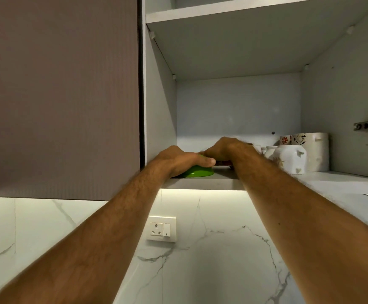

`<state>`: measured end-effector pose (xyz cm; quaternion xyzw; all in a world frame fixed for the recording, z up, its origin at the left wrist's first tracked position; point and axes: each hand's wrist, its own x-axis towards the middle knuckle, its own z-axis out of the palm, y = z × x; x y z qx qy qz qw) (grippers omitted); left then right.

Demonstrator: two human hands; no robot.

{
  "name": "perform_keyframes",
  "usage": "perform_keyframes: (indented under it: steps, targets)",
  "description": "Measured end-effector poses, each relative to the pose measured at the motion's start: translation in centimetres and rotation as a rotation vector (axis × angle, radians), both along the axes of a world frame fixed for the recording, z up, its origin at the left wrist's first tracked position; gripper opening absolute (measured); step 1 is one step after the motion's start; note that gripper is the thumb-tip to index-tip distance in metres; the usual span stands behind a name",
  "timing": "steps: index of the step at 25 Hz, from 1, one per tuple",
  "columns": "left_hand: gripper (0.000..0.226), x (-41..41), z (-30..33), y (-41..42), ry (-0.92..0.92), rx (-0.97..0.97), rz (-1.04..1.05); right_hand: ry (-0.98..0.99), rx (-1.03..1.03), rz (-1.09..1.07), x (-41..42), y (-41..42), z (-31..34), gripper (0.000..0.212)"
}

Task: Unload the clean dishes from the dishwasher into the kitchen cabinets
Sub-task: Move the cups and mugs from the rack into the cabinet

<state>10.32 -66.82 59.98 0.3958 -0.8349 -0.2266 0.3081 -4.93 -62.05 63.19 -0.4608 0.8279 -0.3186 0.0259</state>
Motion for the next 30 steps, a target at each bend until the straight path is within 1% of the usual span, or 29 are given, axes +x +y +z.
perform_keyframes:
  steps: [4, 5, 7, 9, 11, 13, 16, 17, 20, 23, 27, 30]
  targets:
    - [0.086, 0.2, 0.1, 0.1, 0.005, -0.031, -0.017, 0.064, -0.013, 0.009, 0.0, -0.5, -0.3, 0.047]
    - [0.085, 0.3, 0.1, 0.2, 0.009, -0.018, -0.033, 0.083, -0.015, 0.007, 0.1, -0.6, -0.2, 0.045]
    - [0.076, 0.3, 0.3, 0.0, 0.026, 0.009, -0.044, 0.160, -0.025, -0.022, 0.3, -0.3, 0.1, 0.041]
    - [0.067, 0.5, 0.3, 0.3, 0.047, -0.024, -0.036, 0.285, -0.092, -0.120, 0.7, 0.1, 0.2, 0.050]
    - [0.070, 0.3, -0.1, 0.0, 0.066, -0.069, -0.021, 0.381, -0.188, -0.188, 1.0, 0.3, 0.2, 0.060]
    - [0.074, 0.2, -0.4, 0.2, 0.094, -0.114, 0.002, 0.431, -0.225, -0.221, 1.1, 0.6, 0.3, 0.066]
    - [0.065, -0.1, -0.6, 0.2, 0.056, -0.200, 0.037, 0.380, -0.214, -0.217, 0.8, 1.1, 0.1, 0.068]
    - [0.066, -0.2, -0.6, 0.1, 0.026, -0.213, 0.049, 0.359, -0.197, -0.206, 0.7, 1.4, -0.1, 0.067]
    - [0.084, -0.3, -0.2, -0.2, -0.044, -0.174, 0.069, 0.322, -0.150, -0.184, 0.6, 2.3, -0.9, 0.062]
    - [0.097, -0.2, 0.0, 0.1, -0.087, -0.138, 0.071, 0.362, -0.176, -0.197, 0.6, 3.1, -1.0, 0.063]
    - [0.093, -0.4, -0.1, 0.3, -0.056, -0.127, 0.054, 0.382, -0.238, -0.195, 0.3, 4.0, -1.5, 0.063]
    - [0.078, -0.7, -0.1, -0.4, -0.065, -0.159, 0.057, 0.349, -0.202, -0.198, -0.4, 4.5, -2.2, 0.064]
